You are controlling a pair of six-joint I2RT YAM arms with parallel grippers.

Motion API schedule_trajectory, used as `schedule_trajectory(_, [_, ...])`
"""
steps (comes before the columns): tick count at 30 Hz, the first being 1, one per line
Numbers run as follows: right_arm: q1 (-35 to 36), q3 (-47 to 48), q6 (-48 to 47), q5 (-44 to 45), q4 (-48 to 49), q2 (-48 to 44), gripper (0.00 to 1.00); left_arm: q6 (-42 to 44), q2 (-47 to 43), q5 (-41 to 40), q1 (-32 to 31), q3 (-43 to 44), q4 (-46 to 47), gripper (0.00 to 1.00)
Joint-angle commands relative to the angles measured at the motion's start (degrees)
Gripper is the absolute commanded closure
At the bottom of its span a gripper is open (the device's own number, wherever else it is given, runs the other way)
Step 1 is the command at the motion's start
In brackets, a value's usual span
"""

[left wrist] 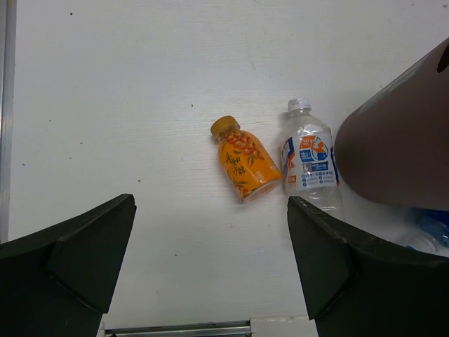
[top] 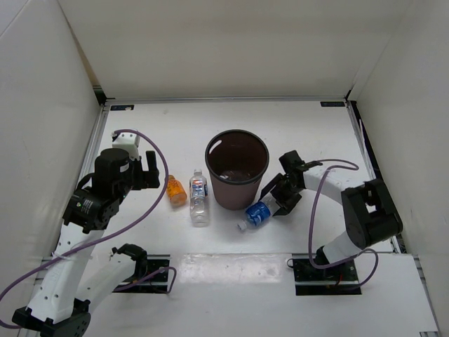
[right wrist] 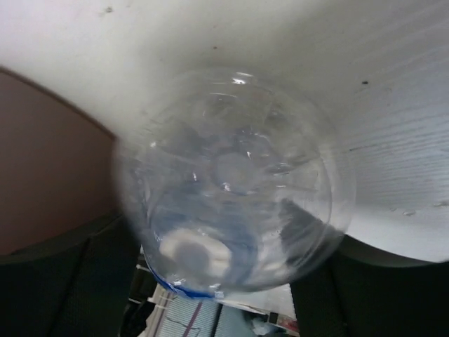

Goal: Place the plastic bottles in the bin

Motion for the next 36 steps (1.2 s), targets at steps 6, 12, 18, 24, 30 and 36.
schedule_trajectory(6, [2.1, -0.6, 1.3, 1.2, -0.3, 2.7, 0.6, 0.2, -0.4, 0.4, -0.2, -0.4, 0.4, 0.0])
schedule_trajectory(12, [1.1, -1.4, 0.0, 4.9, -9.0, -12.4, 0.76, 0.2, -0.3, 0.4, -0.2, -0.3, 0.4, 0.0])
schedule_trajectory(18, [2.1, 7.0, -2.2, 16.4, -27.1, -37.3, 0.78, 0.5, 0.8, -0.9, -0.3, -0.2, 0.3, 0.0])
schedule_trajectory(24, [9.6, 30.9, -13.2, 34.9, -35.3, -47.7, 0.76, 0.0, 1.2, -3.4, 0.0, 0.7, -0.6, 0.0])
schedule_trajectory(30, [13.2, 54.8, -35.6, 45.5, -32.9, -38.0, 0.8, 0.4, 2.6, 0.2, 2.0, 1.3, 0.1, 0.0])
schedule_trajectory(36, [15.9, 51.2, -53.5, 38.5, -7.0, -36.8, 0.62, 0.0, 2.8, 0.4, 3.9, 0.7, 0.7, 0.0])
